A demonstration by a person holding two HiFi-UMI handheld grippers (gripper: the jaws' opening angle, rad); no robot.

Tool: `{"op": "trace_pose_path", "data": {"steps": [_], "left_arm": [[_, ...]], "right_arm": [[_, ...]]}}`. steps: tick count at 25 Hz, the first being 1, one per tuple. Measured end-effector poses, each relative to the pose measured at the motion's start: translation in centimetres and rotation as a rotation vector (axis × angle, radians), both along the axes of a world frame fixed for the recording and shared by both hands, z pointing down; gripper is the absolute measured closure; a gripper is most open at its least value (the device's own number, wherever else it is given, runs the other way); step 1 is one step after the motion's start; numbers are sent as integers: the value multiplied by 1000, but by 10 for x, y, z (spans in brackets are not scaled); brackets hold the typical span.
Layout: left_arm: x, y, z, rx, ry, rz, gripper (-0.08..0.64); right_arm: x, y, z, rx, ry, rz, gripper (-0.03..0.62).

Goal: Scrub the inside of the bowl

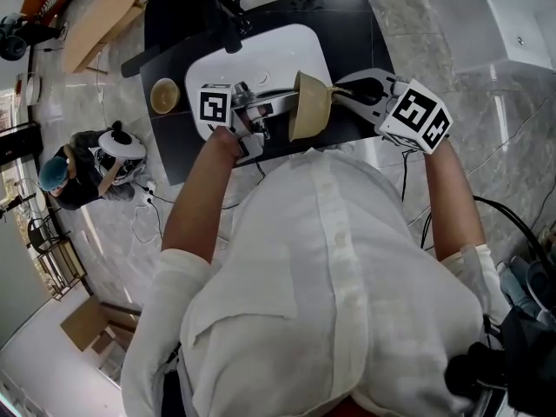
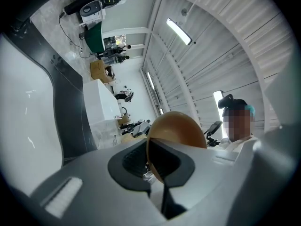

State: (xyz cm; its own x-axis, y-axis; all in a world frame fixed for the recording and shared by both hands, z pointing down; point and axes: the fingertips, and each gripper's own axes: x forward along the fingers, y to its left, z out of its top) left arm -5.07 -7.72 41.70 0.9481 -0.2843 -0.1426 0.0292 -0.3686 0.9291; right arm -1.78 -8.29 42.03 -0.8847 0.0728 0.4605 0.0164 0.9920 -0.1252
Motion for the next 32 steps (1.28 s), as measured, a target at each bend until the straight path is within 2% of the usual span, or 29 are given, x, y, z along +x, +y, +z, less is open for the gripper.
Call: {"op": "trace_pose_path", "data": {"steps": [6, 14, 18, 28, 32], "left_arm": [[-5, 4, 16, -4, -94, 14, 548], [-9, 5, 30, -37, -127, -6, 548], [-13, 2, 30, -87, -69, -55, 548], [-27, -6, 28, -85, -36, -110, 548], [-32, -10, 25, -85, -19, -127, 548]], "right_arm": [[7, -13, -11, 24, -24, 57, 565], [11, -12, -34, 17, -125, 73, 565], [15, -4, -45, -26, -198, 55, 566], [16, 8, -52, -65, -249, 18, 566], [18, 1, -42, -81, -218, 34, 566]]}}
